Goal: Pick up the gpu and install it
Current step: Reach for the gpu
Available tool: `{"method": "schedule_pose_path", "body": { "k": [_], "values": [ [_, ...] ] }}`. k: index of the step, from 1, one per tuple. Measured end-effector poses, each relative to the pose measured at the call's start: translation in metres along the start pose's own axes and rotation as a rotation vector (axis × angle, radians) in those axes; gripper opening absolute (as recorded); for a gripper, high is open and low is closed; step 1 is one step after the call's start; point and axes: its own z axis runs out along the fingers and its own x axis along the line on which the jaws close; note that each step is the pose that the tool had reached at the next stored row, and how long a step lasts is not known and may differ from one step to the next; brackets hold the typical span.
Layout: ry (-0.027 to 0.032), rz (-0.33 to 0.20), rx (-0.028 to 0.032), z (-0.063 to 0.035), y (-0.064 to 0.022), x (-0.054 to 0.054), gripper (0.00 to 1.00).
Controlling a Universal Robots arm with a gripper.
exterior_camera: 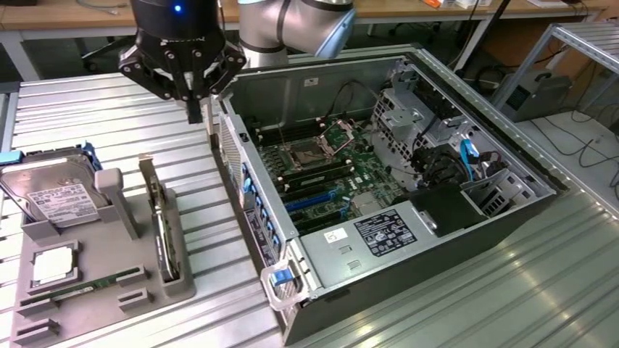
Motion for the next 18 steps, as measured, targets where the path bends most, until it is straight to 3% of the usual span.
{"method": "schedule_pose_path", "body": {
  "k": [11, 18],
  "values": [
    [0.0026, 0.0, 0.0003, 0.0005, -0.0014, 0.018, 0.11],
    [0.0046, 0.0, 0.0003, 0.0012, -0.0027, 0.035, 0.11]
  ]
}}
